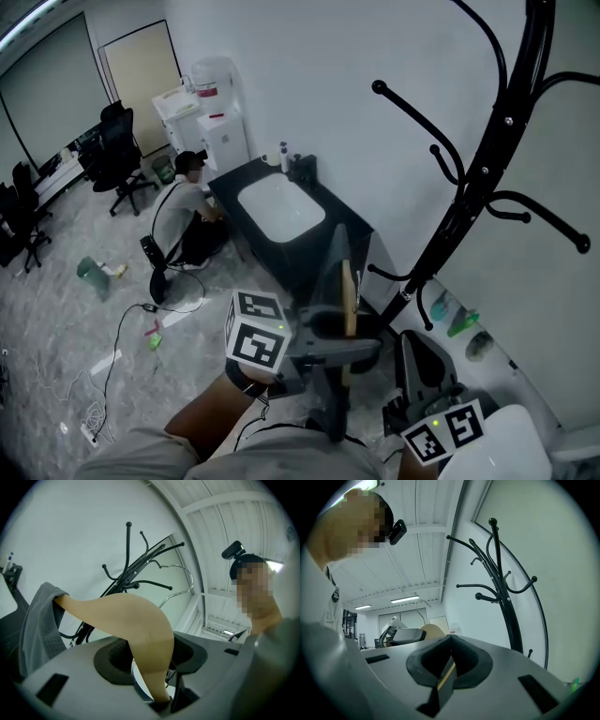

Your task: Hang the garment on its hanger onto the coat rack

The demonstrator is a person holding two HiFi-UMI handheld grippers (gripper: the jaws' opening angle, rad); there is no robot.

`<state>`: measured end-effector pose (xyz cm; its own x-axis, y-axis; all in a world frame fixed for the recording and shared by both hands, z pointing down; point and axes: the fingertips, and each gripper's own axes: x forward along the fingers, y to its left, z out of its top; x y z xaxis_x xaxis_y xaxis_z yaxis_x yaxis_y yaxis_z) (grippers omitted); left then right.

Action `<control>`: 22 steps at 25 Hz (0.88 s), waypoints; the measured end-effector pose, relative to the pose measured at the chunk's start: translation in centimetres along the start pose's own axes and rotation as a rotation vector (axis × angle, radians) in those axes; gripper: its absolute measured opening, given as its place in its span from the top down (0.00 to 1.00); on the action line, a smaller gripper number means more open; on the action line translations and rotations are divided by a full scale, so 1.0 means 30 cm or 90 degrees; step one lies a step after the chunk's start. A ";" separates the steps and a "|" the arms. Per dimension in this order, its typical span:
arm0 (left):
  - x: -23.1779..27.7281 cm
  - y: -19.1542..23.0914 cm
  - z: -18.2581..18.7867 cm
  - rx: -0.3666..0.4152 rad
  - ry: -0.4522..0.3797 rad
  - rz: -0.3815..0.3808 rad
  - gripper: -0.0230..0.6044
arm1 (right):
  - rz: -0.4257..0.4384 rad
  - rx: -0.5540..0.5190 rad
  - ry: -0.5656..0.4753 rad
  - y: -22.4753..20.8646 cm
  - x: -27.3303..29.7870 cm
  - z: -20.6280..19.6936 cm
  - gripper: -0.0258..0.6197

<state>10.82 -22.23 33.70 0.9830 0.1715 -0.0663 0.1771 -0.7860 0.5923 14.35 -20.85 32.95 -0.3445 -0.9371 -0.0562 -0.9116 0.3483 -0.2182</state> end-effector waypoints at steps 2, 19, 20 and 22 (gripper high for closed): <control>0.016 0.057 0.040 0.008 0.005 0.003 0.64 | 0.001 -0.002 -0.001 -0.048 0.042 0.010 0.94; 0.099 0.377 0.320 0.046 0.144 -0.118 0.64 | -0.140 -0.025 -0.028 -0.253 0.329 0.083 0.94; 0.109 0.382 0.326 0.047 0.159 -0.135 0.64 | -0.153 -0.028 -0.032 -0.255 0.337 0.089 0.94; 0.127 0.389 0.331 0.050 0.192 -0.168 0.64 | -0.178 -0.034 -0.037 -0.253 0.348 0.097 0.94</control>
<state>17.12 -36.67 32.39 0.8470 0.5303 0.0378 0.4355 -0.7329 0.5226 18.33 -33.35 31.20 -0.0653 -0.9962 -0.0576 -0.9804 0.0748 -0.1823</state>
